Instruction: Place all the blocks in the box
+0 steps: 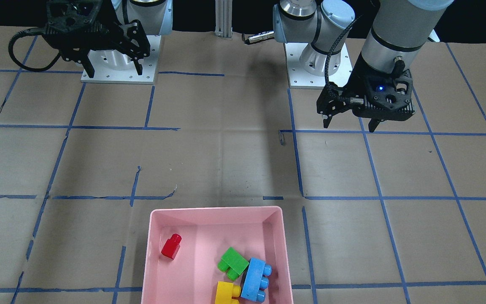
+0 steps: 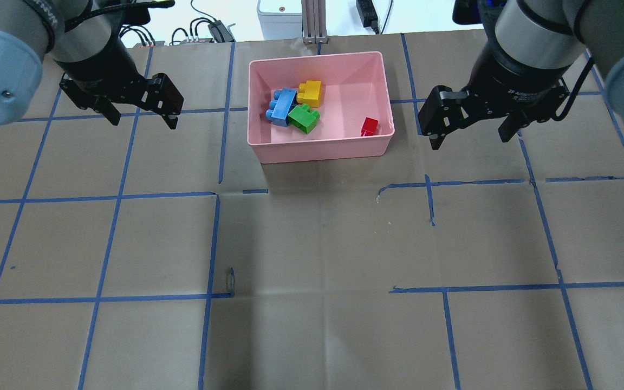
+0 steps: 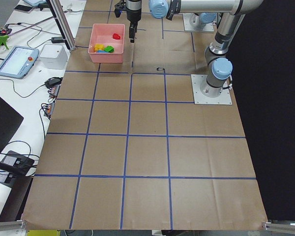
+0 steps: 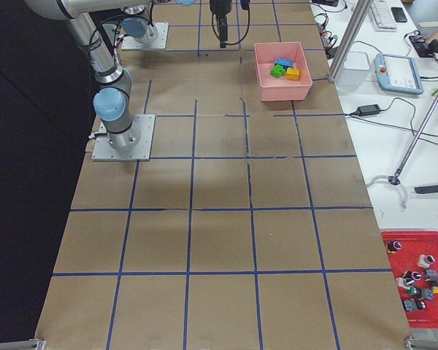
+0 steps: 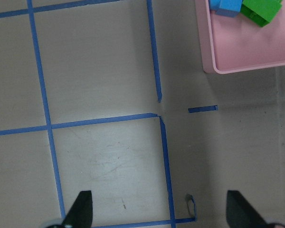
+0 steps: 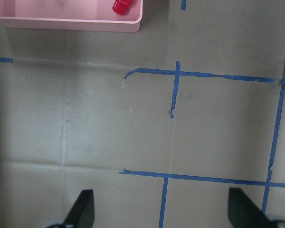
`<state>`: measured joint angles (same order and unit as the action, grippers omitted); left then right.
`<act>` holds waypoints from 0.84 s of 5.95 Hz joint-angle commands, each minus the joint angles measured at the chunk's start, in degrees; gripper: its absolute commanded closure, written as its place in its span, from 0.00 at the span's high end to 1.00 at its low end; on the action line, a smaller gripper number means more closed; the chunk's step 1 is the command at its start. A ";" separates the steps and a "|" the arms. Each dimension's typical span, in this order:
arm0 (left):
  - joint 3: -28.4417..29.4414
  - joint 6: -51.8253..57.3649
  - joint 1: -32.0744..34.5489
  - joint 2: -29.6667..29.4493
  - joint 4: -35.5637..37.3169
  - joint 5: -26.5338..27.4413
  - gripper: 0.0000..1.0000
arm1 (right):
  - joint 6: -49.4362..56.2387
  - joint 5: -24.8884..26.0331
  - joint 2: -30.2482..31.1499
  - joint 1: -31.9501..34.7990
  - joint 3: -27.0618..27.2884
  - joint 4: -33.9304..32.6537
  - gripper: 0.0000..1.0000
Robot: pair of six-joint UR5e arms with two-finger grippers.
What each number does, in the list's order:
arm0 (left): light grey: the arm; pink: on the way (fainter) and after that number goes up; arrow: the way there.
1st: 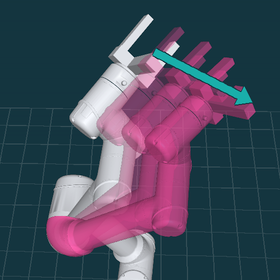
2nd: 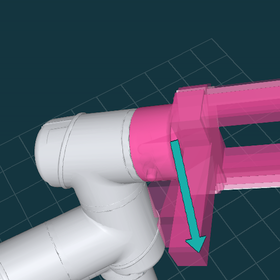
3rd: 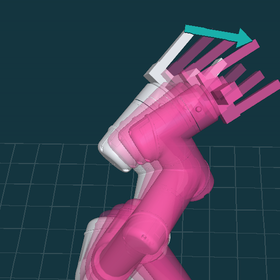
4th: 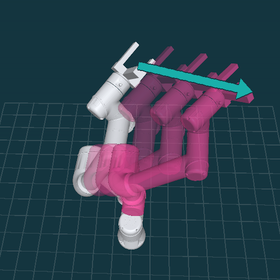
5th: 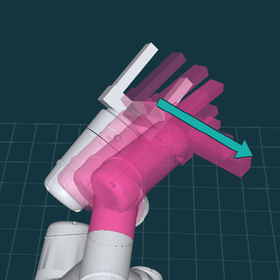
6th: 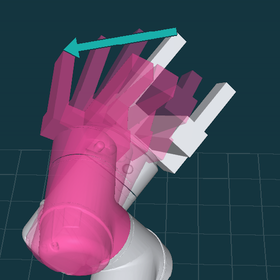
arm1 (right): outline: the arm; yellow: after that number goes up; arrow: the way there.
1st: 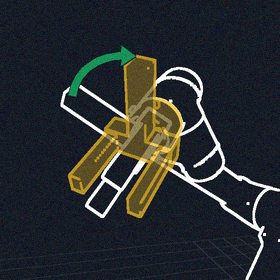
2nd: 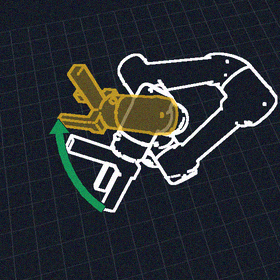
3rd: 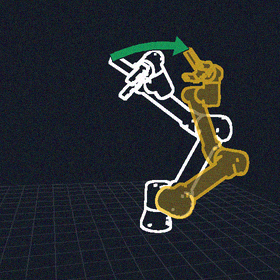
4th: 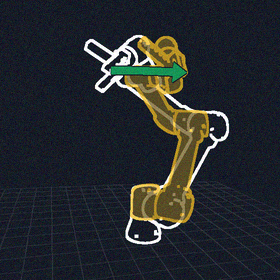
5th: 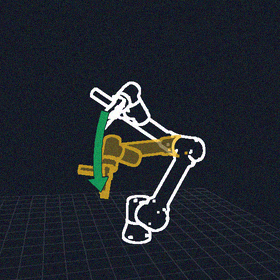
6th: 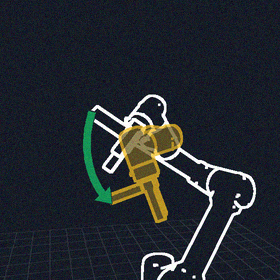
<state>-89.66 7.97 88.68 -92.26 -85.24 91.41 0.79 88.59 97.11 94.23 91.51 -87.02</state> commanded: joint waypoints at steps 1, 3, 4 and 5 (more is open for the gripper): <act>0.01 -0.41 0.00 0.06 0.07 0.00 1.00 | 0.00 0.00 -0.08 -0.01 0.08 -0.08 1.00; 0.10 -0.41 0.00 0.06 0.43 0.26 1.00 | 0.00 -0.09 -0.08 0.08 0.08 -0.26 1.00; 0.10 -0.59 0.00 -0.03 0.43 0.35 1.00 | 0.00 -0.09 -0.08 -0.01 0.08 -0.26 1.00; 0.10 -0.76 0.00 -0.20 -0.01 0.35 1.00 | 0.00 -0.09 -0.08 0.08 0.08 -0.26 1.00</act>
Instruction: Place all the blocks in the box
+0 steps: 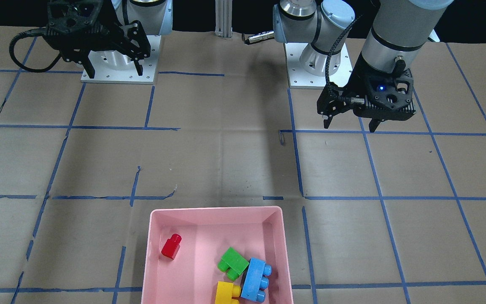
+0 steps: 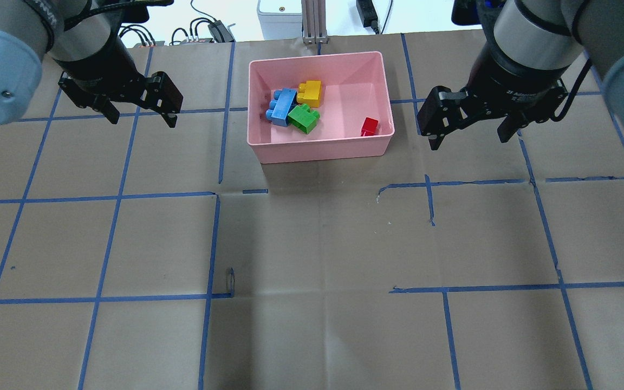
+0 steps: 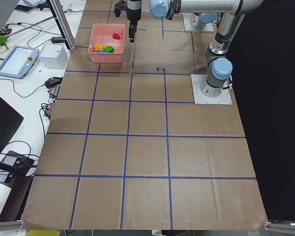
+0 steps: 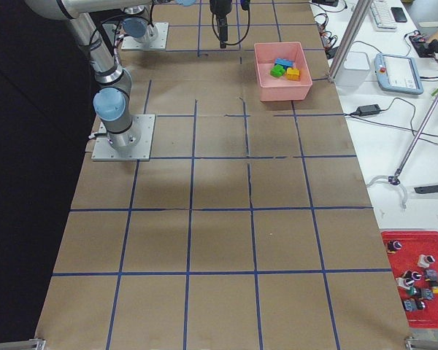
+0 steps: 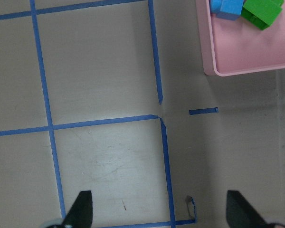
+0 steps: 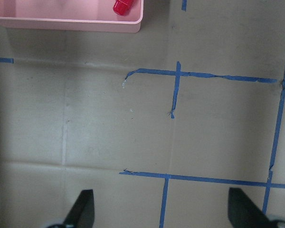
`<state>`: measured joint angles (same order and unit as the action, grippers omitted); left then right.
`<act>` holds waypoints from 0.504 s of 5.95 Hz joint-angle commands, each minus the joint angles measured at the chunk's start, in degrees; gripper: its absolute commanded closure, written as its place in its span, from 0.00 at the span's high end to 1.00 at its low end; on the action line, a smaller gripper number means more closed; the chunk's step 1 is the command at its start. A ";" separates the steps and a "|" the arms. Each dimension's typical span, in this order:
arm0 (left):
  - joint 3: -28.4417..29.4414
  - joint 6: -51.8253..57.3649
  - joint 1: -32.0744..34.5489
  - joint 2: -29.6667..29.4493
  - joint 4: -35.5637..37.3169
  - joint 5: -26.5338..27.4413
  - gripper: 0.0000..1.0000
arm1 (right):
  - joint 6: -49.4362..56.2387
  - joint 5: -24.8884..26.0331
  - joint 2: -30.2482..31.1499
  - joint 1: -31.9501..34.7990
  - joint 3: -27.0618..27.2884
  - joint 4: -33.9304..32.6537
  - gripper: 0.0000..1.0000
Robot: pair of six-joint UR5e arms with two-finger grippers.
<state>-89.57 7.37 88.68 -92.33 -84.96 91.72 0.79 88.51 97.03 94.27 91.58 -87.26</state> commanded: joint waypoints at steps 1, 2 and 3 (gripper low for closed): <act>0.01 -0.16 0.00 0.04 -0.38 -0.05 1.00 | 0.00 0.00 0.00 0.04 0.00 -0.10 1.00; 0.09 -0.25 0.00 0.04 -0.38 -0.05 1.00 | 0.00 -0.09 0.00 0.04 0.00 -0.10 1.00; 0.36 -0.59 0.00 0.21 -0.38 -0.23 1.00 | -0.09 0.00 -0.17 0.04 -0.09 -0.10 1.00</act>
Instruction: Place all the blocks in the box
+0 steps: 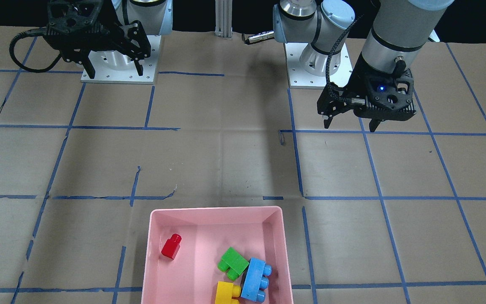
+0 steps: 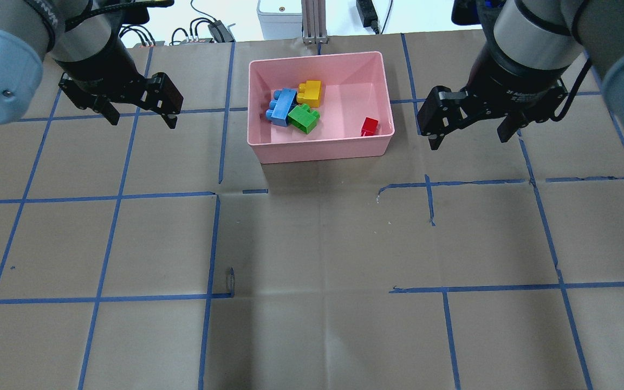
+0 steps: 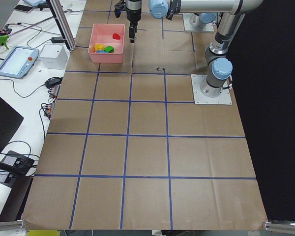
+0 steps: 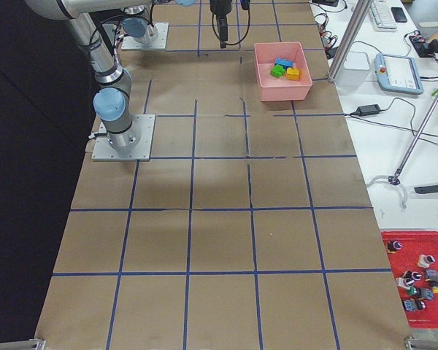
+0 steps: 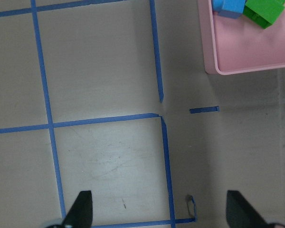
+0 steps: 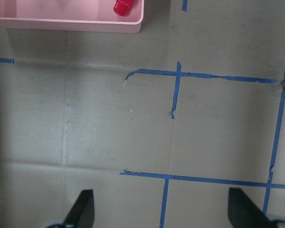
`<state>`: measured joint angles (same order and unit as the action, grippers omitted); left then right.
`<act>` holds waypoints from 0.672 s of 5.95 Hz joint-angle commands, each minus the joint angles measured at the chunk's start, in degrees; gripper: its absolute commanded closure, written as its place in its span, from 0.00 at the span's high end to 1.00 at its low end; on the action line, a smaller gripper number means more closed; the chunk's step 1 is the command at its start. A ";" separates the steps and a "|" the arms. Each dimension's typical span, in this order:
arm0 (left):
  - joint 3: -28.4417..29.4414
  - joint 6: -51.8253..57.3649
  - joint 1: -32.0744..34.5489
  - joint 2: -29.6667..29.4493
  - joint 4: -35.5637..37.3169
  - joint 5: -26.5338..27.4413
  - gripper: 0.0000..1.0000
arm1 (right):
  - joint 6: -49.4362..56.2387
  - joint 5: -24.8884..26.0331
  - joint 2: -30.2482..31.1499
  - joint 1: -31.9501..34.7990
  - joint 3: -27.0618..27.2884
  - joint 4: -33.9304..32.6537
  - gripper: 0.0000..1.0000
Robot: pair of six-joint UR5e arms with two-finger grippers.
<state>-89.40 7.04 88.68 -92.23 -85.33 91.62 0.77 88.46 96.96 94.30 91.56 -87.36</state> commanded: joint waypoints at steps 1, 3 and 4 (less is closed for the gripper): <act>0.11 -2.01 0.00 0.29 -0.10 -0.04 1.00 | 0.02 0.13 -0.71 -0.08 -0.24 0.25 1.00; 0.11 -2.29 0.00 0.56 -0.10 -0.04 1.00 | -0.06 -0.05 -0.72 -0.09 -0.33 0.43 1.00; 0.28 -2.29 0.00 0.65 -0.10 -0.04 1.00 | 0.02 0.13 -0.72 0.00 -0.25 0.61 1.00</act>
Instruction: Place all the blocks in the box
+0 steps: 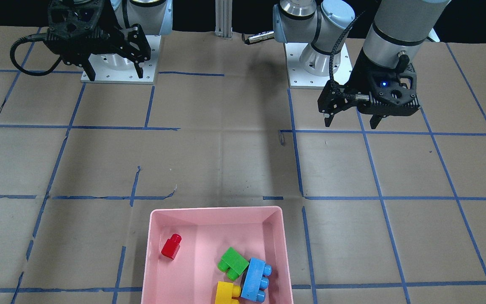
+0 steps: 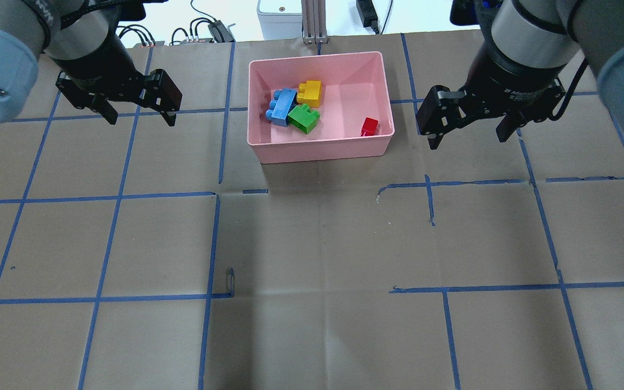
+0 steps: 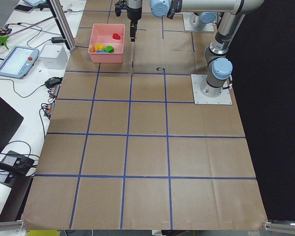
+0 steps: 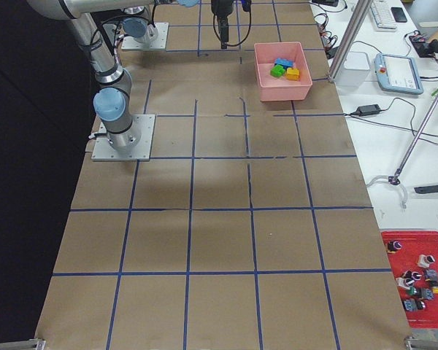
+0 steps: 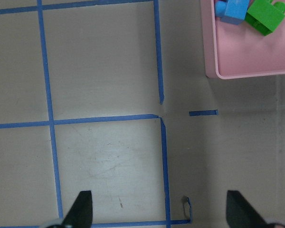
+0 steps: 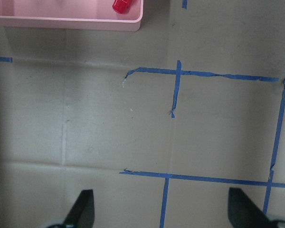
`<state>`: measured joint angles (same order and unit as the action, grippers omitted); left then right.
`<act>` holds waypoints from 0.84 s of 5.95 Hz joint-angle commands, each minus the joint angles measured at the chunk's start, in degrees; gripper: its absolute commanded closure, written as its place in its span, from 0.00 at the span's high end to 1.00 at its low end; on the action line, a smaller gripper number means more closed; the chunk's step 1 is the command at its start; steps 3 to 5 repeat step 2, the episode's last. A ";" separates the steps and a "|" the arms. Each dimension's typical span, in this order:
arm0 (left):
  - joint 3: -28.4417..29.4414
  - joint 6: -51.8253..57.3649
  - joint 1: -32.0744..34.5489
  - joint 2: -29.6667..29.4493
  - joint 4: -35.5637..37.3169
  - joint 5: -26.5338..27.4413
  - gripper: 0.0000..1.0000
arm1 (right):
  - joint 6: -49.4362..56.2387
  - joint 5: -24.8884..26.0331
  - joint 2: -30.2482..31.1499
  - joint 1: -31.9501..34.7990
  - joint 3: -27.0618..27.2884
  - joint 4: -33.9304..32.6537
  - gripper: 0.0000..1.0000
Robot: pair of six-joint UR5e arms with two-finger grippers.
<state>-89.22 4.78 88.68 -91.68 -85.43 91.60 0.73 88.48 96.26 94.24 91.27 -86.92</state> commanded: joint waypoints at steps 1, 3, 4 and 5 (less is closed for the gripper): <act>0.10 -0.04 0.00 0.19 0.00 -0.02 1.00 | 0.06 0.11 -0.02 0.07 0.23 0.25 1.00; 0.01 -0.04 0.00 0.71 0.00 -0.02 1.00 | 0.06 0.11 -0.02 0.07 0.66 0.26 1.00; 0.01 -0.04 0.00 0.71 0.00 -0.02 1.00 | 0.06 0.11 -0.02 0.07 0.66 0.26 1.00; 0.01 -0.04 0.00 0.71 0.00 -0.02 1.00 | 0.06 0.11 -0.02 0.07 0.66 0.26 1.00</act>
